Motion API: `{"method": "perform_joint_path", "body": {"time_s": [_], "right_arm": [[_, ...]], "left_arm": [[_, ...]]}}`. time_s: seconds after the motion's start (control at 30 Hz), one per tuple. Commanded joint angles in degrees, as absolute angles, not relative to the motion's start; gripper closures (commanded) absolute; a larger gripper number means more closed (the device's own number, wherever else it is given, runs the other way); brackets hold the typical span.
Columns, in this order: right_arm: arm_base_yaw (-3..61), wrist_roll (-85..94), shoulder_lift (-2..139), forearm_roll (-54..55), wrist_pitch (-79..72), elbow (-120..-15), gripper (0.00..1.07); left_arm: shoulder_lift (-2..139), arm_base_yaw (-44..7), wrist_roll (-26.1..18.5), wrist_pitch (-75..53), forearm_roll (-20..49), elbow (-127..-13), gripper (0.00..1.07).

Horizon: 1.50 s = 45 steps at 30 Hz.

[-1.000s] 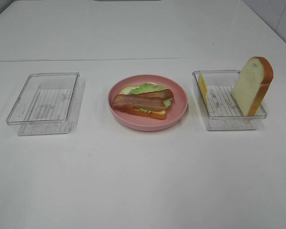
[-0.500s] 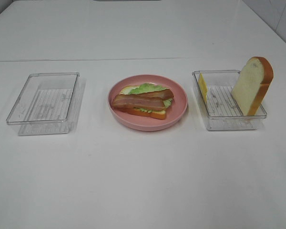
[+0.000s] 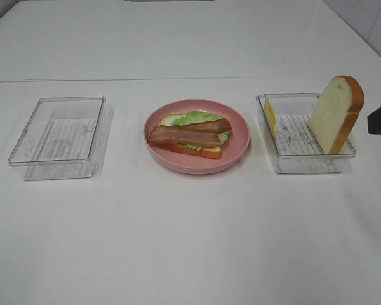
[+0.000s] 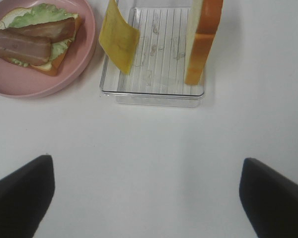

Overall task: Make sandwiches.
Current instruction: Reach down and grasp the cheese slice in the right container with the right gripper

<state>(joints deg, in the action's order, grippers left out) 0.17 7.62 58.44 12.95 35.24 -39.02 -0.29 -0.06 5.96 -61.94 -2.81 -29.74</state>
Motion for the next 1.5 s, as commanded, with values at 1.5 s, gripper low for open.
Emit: {"method": "perform_joint_path", "body": {"time_s": [1.5], "right_arm": [[14.8,-1.2,112.0,0.0,59.0,-93.6,0.09]], "left_arm": [[-1.4,0.1,5.8,-61.6,-2.6,-29.7,0.10]]}}
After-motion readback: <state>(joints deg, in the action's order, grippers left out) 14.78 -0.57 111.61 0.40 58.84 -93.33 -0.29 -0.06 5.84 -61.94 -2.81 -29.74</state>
